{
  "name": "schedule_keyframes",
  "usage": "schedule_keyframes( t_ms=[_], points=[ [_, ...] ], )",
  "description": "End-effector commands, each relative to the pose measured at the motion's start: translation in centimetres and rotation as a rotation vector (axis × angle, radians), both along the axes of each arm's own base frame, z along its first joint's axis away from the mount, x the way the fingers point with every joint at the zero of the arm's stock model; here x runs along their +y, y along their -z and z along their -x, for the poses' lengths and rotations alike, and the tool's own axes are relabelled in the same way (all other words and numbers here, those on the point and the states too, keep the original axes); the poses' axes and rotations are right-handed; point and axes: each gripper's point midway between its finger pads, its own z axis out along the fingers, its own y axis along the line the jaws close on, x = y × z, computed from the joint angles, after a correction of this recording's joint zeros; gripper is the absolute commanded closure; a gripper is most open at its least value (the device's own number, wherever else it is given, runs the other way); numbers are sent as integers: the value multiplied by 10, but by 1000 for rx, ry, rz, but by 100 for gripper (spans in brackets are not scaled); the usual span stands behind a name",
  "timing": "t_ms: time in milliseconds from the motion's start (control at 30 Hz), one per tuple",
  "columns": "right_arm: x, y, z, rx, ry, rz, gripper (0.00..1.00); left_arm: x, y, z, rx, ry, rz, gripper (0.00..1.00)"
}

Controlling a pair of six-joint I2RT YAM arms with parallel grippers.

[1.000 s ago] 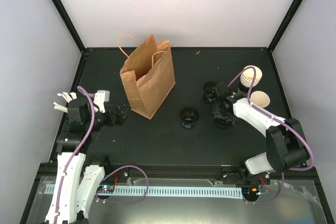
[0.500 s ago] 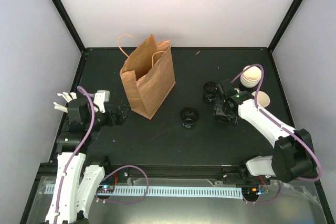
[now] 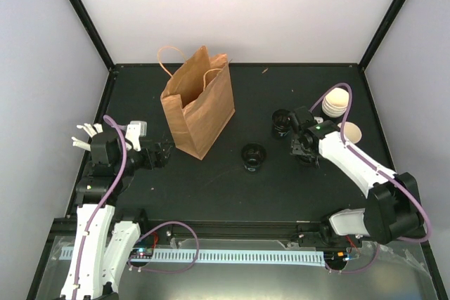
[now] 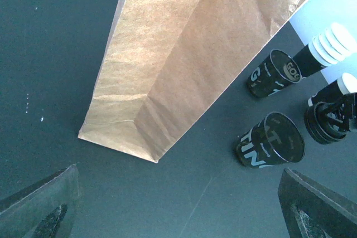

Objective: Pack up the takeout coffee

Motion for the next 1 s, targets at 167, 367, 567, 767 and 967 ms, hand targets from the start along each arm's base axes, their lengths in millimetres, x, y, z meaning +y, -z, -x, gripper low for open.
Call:
schedule_keyframes(
  t_ms=[167, 367, 567, 767, 967],
  points=[
    [1, -15, -9, -71, -3, -3, 28, -2, -7, 0, -30, 11, 7, 1],
    [28, -11, -9, -58, -72, -175, 29, -3, -6, 0, -27, 14, 8, 1],
    [41, -11, -9, -48, -93, -276, 34, -3, -6, 0, -27, 16, 10, 1],
    [31, -21, -8, -73, -75, -266, 32, -5, -7, 1, -30, 27, 14, 1],
    [22, -20, -5, -64, -52, -239, 31, -31, -18, 16, -43, 141, 41, 1]
  ],
)
